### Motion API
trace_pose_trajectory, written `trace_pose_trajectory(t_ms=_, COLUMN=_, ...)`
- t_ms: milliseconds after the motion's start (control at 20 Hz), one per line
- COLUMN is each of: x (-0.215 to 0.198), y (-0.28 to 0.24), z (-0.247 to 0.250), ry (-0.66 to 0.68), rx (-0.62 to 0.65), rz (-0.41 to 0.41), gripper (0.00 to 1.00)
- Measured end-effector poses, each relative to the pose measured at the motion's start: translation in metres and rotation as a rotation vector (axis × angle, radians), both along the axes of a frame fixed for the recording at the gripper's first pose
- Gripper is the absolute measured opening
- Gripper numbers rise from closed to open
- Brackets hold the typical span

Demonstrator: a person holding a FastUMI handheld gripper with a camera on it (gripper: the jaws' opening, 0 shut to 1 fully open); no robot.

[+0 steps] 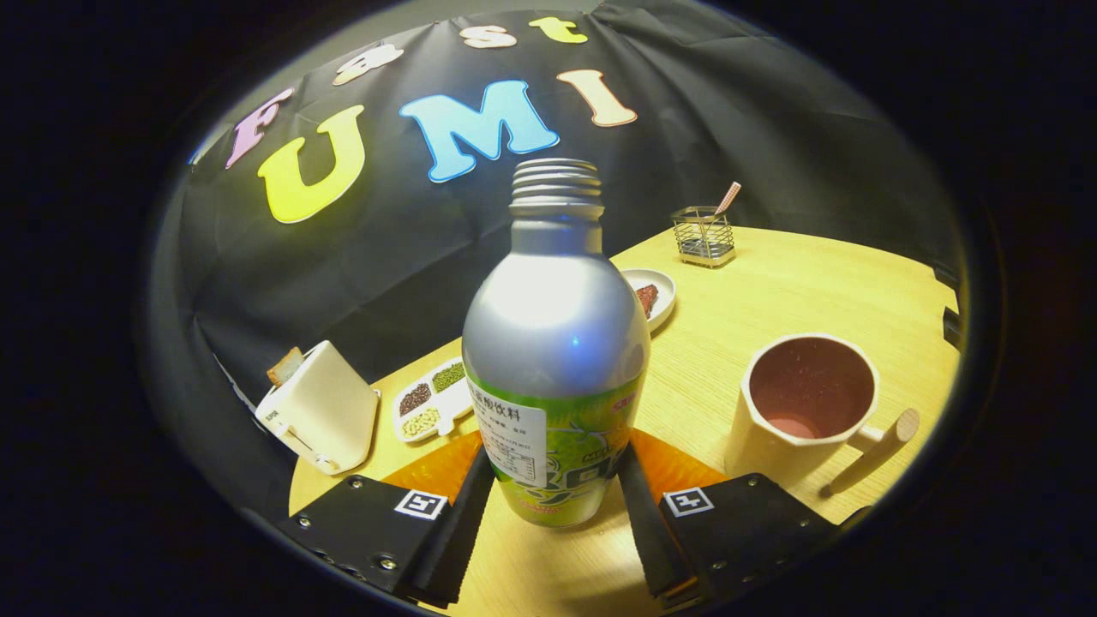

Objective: Take the bottle from table, then pour the juice into the cup, finally place the bottle on the coaster

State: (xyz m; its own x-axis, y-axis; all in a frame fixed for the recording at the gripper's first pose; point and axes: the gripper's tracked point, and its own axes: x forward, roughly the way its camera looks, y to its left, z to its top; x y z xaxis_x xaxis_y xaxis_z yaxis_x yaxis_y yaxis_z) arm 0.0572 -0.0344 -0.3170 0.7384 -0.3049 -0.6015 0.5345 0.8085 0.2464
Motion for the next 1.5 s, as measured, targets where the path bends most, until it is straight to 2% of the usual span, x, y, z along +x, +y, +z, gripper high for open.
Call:
trace_pose_trajectory(t_ms=200, x=0.012, y=-0.003, z=-0.01, ry=0.025, rx=-0.062, rz=0.012, gripper=0.77)
trace_pose_trajectory(t_ms=300, x=0.029, y=-0.006, z=-0.014, ry=0.043, rx=-0.1, rz=0.032, gripper=0.77)
trace_pose_trajectory(t_ms=500, x=0.036, y=-0.007, z=-0.026, ry=0.095, rx=-0.177, rz=0.082, gripper=0.77)
trace_pose_trajectory(t_ms=850, x=0.046, y=-0.009, z=-0.036, ry=0.102, rx=-0.236, rz=0.12, gripper=0.78)
trace_pose_trajectory(t_ms=1250, x=0.043, y=-0.005, z=-0.043, ry=0.119, rx=-0.229, rz=0.145, gripper=0.8)
trace_pose_trajectory(t_ms=1450, x=0.038, y=0.0, z=-0.047, ry=0.138, rx=-0.229, rz=0.17, gripper=0.84)
trace_pose_trajectory(t_ms=1500, x=0.037, y=-0.001, z=-0.046, ry=0.145, rx=-0.237, rz=0.171, gripper=0.95)
